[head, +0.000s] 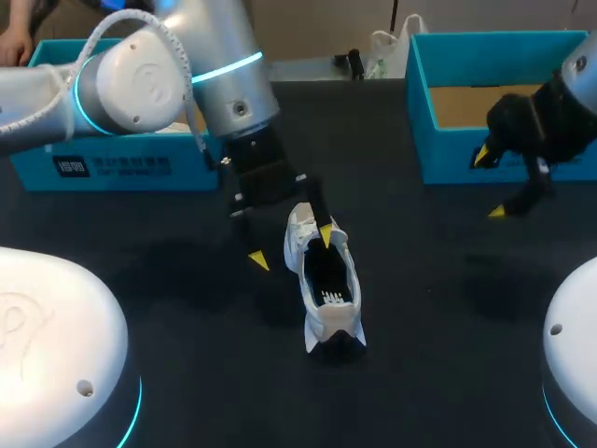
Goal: Take the shoe out of the shoebox, open the shoe tongue, remove and reinsert the insole, then place the shoe into the shoebox
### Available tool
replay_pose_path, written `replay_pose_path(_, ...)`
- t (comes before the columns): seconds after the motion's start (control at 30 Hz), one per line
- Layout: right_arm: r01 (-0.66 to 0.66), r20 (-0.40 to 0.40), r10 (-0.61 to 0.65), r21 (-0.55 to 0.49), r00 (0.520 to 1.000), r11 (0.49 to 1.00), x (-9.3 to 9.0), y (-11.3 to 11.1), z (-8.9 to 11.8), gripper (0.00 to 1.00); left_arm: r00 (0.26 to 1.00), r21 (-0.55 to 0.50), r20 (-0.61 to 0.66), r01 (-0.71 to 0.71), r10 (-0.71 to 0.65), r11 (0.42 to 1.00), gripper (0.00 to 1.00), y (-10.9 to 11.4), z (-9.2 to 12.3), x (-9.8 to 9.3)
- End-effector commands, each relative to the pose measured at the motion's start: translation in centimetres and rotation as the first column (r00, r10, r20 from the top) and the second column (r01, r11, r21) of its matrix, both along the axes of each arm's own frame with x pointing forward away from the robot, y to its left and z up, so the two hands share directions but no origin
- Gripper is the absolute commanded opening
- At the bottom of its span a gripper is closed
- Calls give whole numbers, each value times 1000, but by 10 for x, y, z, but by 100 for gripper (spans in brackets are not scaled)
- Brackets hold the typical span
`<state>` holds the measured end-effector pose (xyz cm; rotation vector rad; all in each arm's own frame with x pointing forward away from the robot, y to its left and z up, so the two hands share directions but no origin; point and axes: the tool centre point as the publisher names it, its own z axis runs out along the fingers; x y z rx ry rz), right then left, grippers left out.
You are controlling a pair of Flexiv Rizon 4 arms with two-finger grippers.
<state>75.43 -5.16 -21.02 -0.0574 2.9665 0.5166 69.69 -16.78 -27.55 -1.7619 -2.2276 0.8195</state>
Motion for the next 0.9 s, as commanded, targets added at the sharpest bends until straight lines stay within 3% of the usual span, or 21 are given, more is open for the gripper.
replay_pose_path(0.03,-3,0,3,-24,1000,1000,3,-1,14,100,1000,19,15,9,-10,1000,95,-4,7,4)
replay_pose_path(0.07,1,15,0,-27,1000,1000,3,-2,17,100,1000,16,16,13,-14,1000,81,-7,8,5)
replay_pose_path(0.1,1,15,0,-27,1000,1000,3,-2,17,100,1000,20,17,21,-22,1000,48,-8,9,6)
replay_pose_path(0.13,1,15,0,-27,1000,1000,3,-2,17,100,999,27,23,30,-31,999,40,-9,9,7)
replay_pose_path(0.2,1,15,0,-27,1000,1000,3,-2,17,100,998,59,38,43,-45,997,0,-15,11,9)
replay_pose_path(0.47,1,15,0,-27,1000,1000,3,-2,17,100,993,99,97,52,-62,994,0,-29,7,9)
replay_pose_path(0.9,1,15,0,-27,1000,1000,3,-2,17,100,979,162,154,107,-132,981,0,-43,-31,1)
